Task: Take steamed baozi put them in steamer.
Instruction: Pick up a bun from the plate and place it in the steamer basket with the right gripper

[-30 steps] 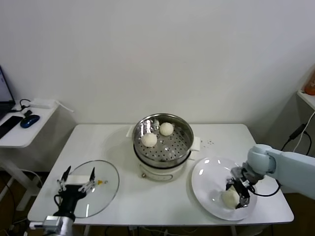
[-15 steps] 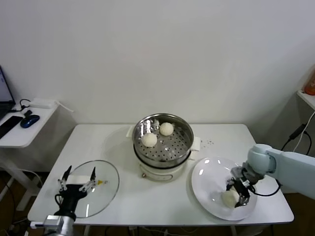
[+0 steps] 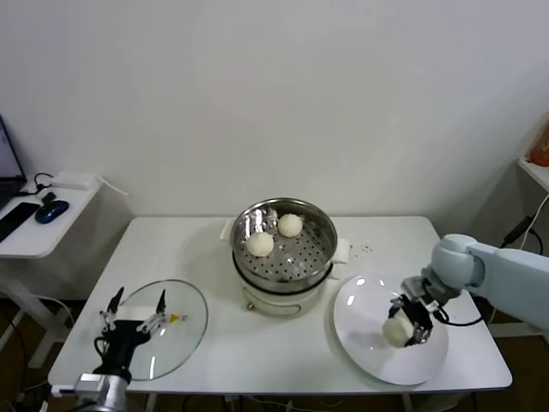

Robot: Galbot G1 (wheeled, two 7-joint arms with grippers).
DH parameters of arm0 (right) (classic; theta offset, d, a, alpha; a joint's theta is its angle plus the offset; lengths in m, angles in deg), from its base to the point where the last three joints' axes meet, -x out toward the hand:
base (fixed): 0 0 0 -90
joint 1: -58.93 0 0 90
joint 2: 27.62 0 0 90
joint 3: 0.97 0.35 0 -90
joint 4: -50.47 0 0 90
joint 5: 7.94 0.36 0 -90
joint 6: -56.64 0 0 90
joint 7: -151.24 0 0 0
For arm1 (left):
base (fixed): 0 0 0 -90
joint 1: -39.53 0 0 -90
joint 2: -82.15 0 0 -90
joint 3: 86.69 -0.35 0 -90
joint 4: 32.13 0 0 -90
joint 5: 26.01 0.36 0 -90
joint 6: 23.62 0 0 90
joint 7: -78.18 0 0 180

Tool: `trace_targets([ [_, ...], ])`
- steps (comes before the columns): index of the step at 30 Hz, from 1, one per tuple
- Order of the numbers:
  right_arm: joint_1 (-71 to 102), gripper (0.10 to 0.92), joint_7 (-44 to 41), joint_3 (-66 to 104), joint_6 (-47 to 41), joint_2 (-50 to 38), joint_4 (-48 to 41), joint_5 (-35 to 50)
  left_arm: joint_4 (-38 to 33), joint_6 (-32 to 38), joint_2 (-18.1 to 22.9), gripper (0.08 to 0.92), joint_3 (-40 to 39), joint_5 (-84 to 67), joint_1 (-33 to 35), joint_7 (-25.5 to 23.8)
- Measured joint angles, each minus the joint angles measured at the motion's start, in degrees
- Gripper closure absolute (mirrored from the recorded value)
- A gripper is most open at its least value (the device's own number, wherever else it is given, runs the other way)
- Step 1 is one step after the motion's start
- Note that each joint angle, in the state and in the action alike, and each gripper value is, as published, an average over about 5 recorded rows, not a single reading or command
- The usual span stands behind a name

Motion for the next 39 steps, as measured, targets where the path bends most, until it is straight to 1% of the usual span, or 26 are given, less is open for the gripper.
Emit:
trace_targets([
  [6, -10.1, 0.333, -1.5, -3.8, 4.3, 0.7, 4.1, -0.3, -0.4, -0.4, -0.2, 0.177, -0.2, 0.2, -0.2, -0.1],
  [13, -22.1, 0.306, -2.7, -7.9, 9.9, 1.9, 9.3, -1.6, -0.4, -0.6, -0.2, 0.177, -0.2, 0.5, -0.4, -0.2],
  [21, -29.0, 0.304, -3.2, -7.6, 15.8, 5.7, 12.9, -6.9, -0.5, -0.8, -0.1, 0.177, -0.1, 0.8, -0.4, -0.1],
  [28, -29.4, 0.303, -3.4, -4.7, 19.7, 12.3, 11.8, -13.3, -0.6, -1.0, -0.2, 0.177, 0.4, 0.9, -0.4, 0.1],
  [39, -24.6, 0.304, -3.4, -1.4, 22.3, 24.8, 4.6, -19.2, -0.2, -1.4, -0.2, 0.177, 0.6, 0.6, -0.9, 0.5],
])
